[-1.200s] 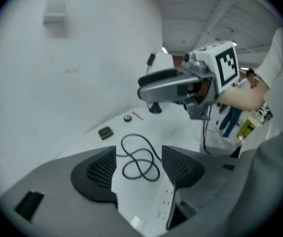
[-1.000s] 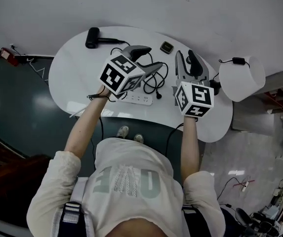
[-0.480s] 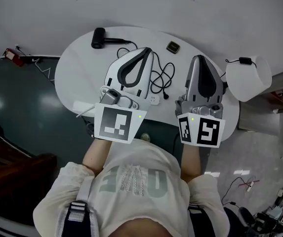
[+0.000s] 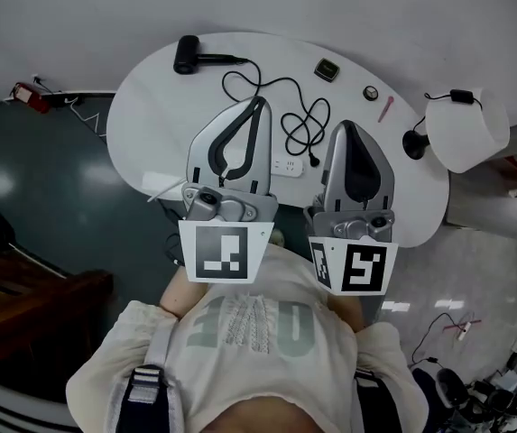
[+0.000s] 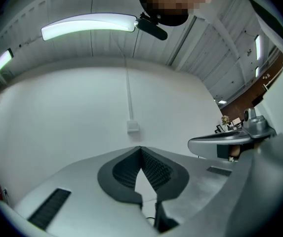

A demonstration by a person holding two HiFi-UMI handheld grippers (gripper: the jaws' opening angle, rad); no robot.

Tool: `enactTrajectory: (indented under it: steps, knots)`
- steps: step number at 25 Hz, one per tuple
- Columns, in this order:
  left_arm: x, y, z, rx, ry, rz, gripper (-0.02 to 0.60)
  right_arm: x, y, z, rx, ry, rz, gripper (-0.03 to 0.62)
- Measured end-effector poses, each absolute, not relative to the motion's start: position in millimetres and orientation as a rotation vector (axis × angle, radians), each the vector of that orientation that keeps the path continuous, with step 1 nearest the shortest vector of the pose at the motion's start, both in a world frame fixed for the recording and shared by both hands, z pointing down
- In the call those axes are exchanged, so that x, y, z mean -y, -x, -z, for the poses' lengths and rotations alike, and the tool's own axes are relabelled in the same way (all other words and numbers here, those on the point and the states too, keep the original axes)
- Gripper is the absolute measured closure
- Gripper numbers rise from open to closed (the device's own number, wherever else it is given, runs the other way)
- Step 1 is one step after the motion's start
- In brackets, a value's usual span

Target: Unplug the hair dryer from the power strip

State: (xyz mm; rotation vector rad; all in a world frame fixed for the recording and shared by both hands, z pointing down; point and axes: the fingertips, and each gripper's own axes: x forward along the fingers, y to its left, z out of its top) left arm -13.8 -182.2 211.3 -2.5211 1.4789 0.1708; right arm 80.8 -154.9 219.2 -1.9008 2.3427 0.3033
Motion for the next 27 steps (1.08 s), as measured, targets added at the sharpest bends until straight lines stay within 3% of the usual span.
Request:
enactTrajectory:
  steps: [27]
  knots:
    - [184.2, 27.2, -210.8, -1.512, 2.526, -0.214, 0.575, 159.3, -82.3, -235.8, -2.43, 1.892, -0.23, 0.589]
